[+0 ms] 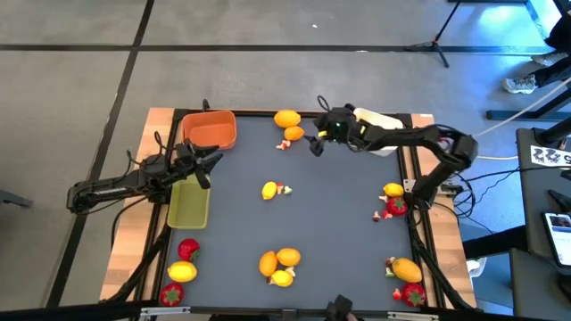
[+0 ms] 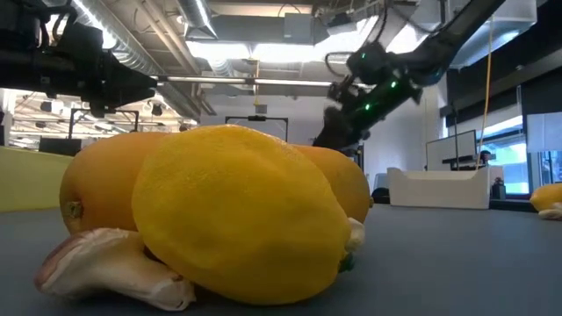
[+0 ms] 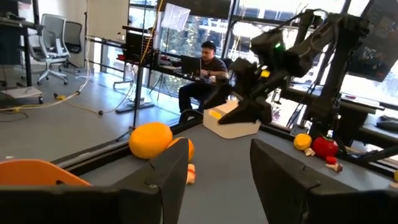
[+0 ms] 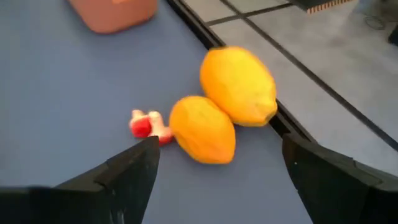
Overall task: Sort produce into baskets
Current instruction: Put the lemon into the white bin
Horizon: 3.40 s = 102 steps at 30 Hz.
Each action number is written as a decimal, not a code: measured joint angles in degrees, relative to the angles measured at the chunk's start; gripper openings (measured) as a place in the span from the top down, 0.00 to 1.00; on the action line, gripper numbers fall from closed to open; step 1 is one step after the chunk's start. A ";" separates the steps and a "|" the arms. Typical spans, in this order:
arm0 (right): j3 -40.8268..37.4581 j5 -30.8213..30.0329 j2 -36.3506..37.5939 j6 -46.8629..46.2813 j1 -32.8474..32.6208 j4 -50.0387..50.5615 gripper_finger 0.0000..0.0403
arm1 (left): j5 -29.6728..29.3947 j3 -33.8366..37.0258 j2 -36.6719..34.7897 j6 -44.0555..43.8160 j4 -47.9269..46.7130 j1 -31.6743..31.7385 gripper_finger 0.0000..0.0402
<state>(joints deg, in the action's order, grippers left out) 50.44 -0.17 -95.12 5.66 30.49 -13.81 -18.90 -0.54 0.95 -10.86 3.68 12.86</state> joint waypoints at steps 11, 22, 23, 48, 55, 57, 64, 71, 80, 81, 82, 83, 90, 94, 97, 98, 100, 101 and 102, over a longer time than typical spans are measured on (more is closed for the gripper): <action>11.47 8.71 -12.45 4.22 3.45 5.60 0.17 | 2.51 -2.86 3.82 -0.54 4.57 -0.11 0.58; 19.34 11.33 -18.85 8.79 3.34 12.84 0.17 | 3.69 -10.88 23.03 2.21 5.13 -0.11 0.58; 19.34 11.34 -19.31 8.82 3.34 12.81 0.17 | 3.98 -11.14 24.39 2.21 5.12 -0.11 0.58; 19.23 6.01 -16.28 12.77 1.88 18.81 0.63 | 2.91 -11.58 36.37 -0.67 12.39 -0.07 0.58; 19.23 6.13 -9.14 11.07 -4.10 23.04 0.61 | 3.82 -11.61 38.06 3.23 16.82 -0.08 0.58; 19.23 6.13 -7.97 10.20 -6.54 22.96 0.61 | 3.89 -11.63 38.60 3.37 16.98 0.19 0.58; 19.23 6.19 -6.87 8.26 -15.18 18.97 0.61 | 5.35 -11.63 43.13 3.22 17.76 0.29 0.58; 19.23 4.22 -6.87 6.45 -20.41 12.63 0.61 | 6.80 -14.16 46.98 11.29 21.68 -1.79 0.58; 19.23 3.62 -6.88 2.04 -21.51 11.95 0.60 | 6.78 -14.16 47.60 13.56 25.90 -2.38 0.58; 19.23 3.62 -6.89 1.76 -21.51 11.86 0.60 | 6.67 -14.23 47.63 12.32 25.63 -2.11 0.58; 19.23 3.62 -6.89 1.62 -21.51 11.75 0.60 | 6.69 -14.39 47.65 11.04 25.42 -1.94 0.58; 19.23 3.62 -6.89 1.68 -21.51 11.52 0.60 | 7.27 -14.61 47.68 9.36 25.69 -1.92 0.58; 19.23 2.82 -6.13 3.07 -21.47 12.81 0.60 | 11.01 -16.73 48.00 4.53 32.53 -2.90 0.58; 19.32 0.98 -6.06 3.66 -21.47 12.62 0.60 | 8.98 -17.00 47.92 6.55 32.61 -1.84 0.58; 19.32 0.73 -6.06 3.72 -21.47 12.46 0.60 | 9.23 -17.00 47.98 7.98 32.34 -1.62 0.59; 19.32 0.73 -6.06 3.72 -21.47 12.68 0.60 | 9.25 -17.00 47.95 8.42 32.40 -1.62 0.60; 19.32 0.73 -6.06 3.70 -21.47 12.76 0.60 | 9.31 -17.00 47.98 8.85 32.34 -1.62 0.64; 19.32 0.73 -6.06 3.70 -21.47 12.60 0.60 | 9.33 -17.00 47.98 8.86 32.35 -1.62 0.67; 19.32 0.74 -6.06 3.69 -21.47 12.55 0.60 | 9.39 -17.00 47.95 8.82 32.23 -1.62 0.70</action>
<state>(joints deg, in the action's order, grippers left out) 69.76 0.57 -101.19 9.35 9.02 -1.27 -9.51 -17.54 48.90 -2.04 35.91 11.25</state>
